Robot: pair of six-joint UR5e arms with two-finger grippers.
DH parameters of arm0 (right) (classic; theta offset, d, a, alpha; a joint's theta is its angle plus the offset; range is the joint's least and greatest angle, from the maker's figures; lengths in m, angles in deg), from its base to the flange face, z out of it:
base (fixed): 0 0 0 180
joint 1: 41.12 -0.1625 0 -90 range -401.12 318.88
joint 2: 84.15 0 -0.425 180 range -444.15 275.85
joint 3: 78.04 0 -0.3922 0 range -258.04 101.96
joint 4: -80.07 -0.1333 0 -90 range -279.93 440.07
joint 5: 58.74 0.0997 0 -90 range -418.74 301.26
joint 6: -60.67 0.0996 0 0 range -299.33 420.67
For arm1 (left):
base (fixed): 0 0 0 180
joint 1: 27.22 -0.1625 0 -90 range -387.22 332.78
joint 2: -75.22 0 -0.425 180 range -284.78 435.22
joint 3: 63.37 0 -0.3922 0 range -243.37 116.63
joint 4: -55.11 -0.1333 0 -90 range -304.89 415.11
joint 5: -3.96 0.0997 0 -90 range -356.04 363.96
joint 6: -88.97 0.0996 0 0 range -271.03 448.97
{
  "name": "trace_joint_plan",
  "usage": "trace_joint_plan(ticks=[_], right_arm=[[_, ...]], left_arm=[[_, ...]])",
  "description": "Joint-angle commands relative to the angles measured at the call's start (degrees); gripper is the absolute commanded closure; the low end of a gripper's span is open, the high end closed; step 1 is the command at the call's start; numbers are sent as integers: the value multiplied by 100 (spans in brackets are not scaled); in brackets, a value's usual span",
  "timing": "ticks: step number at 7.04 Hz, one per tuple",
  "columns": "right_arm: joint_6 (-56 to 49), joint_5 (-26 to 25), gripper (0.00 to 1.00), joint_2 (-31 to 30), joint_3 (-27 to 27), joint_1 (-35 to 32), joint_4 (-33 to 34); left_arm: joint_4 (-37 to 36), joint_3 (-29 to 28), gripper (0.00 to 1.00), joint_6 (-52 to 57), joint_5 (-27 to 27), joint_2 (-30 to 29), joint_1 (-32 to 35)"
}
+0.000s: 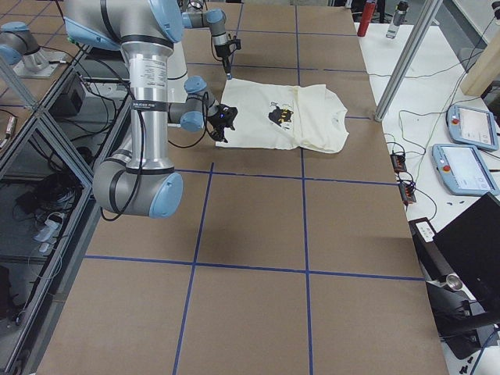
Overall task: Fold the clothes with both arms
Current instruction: 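Lower both grippers onto the hem corners and grasp them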
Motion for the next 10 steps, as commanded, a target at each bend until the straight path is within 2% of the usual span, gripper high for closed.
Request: trace_joint_plan(ticks=[1,5,8,9,10], right_arm=[[104,-105,26,18,33,326,319],[351,-317,39,18,208,679,339],[351,-326,43,62,253,732,339],[351,-326,61,71,253,741,339],[351,-326,68,80,253,741,330]], left_arm=[[-3,26,100,4,208,23,22],[6,44,100,-5,349,23,13],[6,44,100,4,349,50,22],[6,53,100,4,349,50,22],[6,53,100,4,349,58,22]])
